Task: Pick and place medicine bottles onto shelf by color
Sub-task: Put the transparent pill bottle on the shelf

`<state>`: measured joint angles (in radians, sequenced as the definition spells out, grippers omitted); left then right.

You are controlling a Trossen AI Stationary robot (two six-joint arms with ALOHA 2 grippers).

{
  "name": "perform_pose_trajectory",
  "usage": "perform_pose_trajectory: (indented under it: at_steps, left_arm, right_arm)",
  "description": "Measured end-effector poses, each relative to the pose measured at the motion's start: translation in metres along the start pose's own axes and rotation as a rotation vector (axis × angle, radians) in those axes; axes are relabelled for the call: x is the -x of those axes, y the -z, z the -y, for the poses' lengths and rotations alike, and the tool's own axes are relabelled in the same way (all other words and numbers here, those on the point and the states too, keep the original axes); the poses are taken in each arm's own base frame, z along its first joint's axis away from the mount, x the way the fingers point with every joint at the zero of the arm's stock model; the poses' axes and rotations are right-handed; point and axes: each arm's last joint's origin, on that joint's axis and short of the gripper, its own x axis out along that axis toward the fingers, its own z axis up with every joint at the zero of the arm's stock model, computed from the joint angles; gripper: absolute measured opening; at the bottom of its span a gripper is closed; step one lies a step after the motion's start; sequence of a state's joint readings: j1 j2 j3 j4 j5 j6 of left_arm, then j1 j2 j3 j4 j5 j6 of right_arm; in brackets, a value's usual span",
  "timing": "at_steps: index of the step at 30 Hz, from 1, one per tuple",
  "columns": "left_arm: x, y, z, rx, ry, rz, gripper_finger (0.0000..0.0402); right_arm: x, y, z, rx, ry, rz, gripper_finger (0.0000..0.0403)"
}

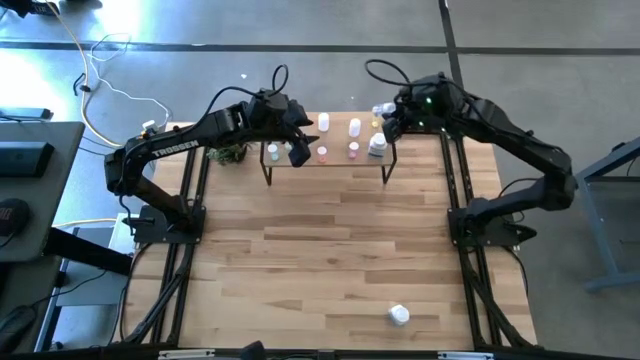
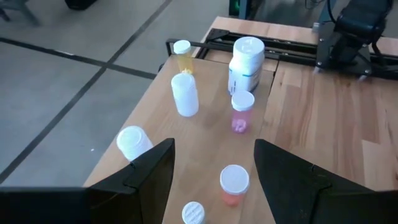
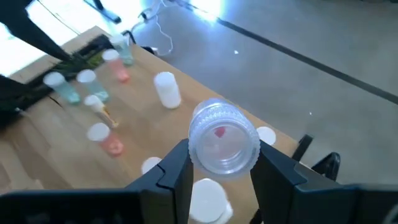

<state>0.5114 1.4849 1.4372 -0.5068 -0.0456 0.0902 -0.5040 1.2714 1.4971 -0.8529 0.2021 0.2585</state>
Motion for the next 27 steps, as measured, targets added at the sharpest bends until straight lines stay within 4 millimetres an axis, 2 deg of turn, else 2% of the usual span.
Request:
perform_pose_trajectory:
  at_steps: [8, 14, 21, 27]
  left_arm:
    - [0.0, 0.0, -0.002, 0.064, -0.073, -0.004, 0.0211]
    - [0.0, 0.0, -0.004, 0.114, -0.127, -0.004, 0.0211]
    - [0.0, 0.0, -0.005, 0.172, -0.172, -0.001, 0.0211]
    - [0.0, 0.0, -0.005, 0.21, -0.176, 0.002, 0.0211]
  right_arm:
    - [-0.026, -0.004, 0.022, 0.023, -0.031, -0.077, 0.012]
    - [-0.037, -0.005, 0.04, 0.05, -0.039, -0.115, 0.012]
    - [-0.034, -0.008, 0.05, 0.021, -0.061, -0.138, 0.012]
    - [-0.026, -0.032, 0.046, 0.077, -0.077, -0.141, 0.012]
